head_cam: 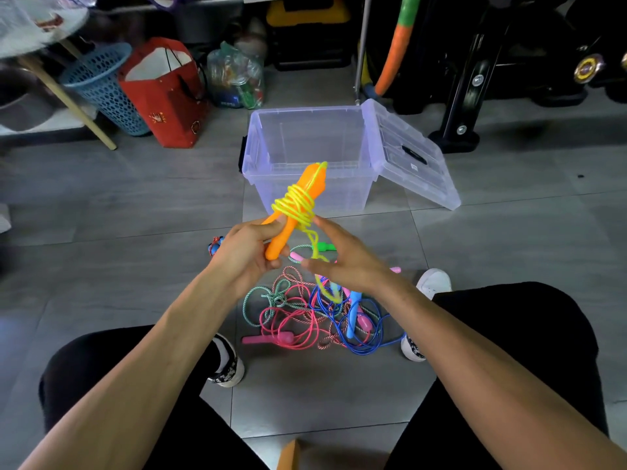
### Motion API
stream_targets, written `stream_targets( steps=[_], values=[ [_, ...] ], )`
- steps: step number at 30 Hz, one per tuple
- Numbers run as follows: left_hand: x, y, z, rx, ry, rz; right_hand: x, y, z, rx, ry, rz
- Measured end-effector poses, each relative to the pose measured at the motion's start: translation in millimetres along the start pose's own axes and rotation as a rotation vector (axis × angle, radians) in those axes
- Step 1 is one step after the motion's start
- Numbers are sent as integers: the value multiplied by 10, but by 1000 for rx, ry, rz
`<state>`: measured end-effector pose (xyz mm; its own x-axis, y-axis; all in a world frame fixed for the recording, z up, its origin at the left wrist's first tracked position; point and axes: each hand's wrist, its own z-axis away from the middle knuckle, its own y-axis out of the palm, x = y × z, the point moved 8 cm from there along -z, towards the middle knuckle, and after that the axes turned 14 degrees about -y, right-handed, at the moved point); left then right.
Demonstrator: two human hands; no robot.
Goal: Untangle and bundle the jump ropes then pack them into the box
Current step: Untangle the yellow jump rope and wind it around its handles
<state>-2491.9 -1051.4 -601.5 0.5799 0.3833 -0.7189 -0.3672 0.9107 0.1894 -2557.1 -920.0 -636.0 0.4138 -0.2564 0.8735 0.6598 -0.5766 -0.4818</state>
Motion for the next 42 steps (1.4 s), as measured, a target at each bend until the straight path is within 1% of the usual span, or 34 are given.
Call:
stream_targets(
  steps=[4, 7, 9, 11, 13, 15, 17, 20, 22, 23, 25, 26, 29, 32, 33, 35, 37, 39, 40, 42],
  values=[
    [50, -20, -62, 16, -18, -12, 63, 84, -67, -6, 37, -195],
    [49, -87, -96, -24, -10, -19, 26, 34, -117, -84, 76, -271],
    [57, -134, -119, -83, -3, -24, -29, 5, -123, -93, 119, -248],
    [70, -227, -160, -200, -2, -63, -65, -1, -110, -39, 136, -109],
    [40, -363, -207, -376, 24, -235, -61, -13, -70, 45, 135, 54],
    [-52, -484, -243, -543, 91, -492, -2, -12, -18, 180, 105, 254],
    [-113, -525, -261, -638, 152, -724, 63, -23, 37, 279, 79, 405],
    [-121, -451, -255, -731, 194, -1074, 183, -110, 101, 330, 50, 517],
    [-65, -339, -281, -720, 164, -1307, 282, -217, 101, 302, 0, 585],
    [-21, -272, -314, -672, 152, -1414, 335, -284, 88, 263, -37, 606],
    [58, -103, -336, -507, 209, -1554, 419, -425, 53, 167, -112, 606],
    [92, -17, -328, -405, 276, -1584, 438, -501, 36, 114, -131, 582],
    [165, 161, -252, -150, 472, -1582, 371, -736, -12, -42, -107, 448],
    [101, 277, -86, 25, 638, -1385, 225, -826, -42, -131, -71, 227],
    [38, 297, -8, 50, 698, -1306, 159, -810, -50, -140, -50, 156],
    [-89, 286, 135, 32, 762, -1160, 60, -752, -53, -157, 13, -37],
    [-142, 239, 205, -2, 708, -1036, -17, -673, -25, -163, 84, -310],
    [-154, 208, 240, -11, 618, -906, -32, -550, 23, -96, 107, -518],
    [-155, 196, 246, -15, 579, -844, -24, -486, 48, -67, 111, -587],
    [-159, 161, 232, -32, 496, -700, -16, -447, 60, -111, 124, -622]
  ],
)
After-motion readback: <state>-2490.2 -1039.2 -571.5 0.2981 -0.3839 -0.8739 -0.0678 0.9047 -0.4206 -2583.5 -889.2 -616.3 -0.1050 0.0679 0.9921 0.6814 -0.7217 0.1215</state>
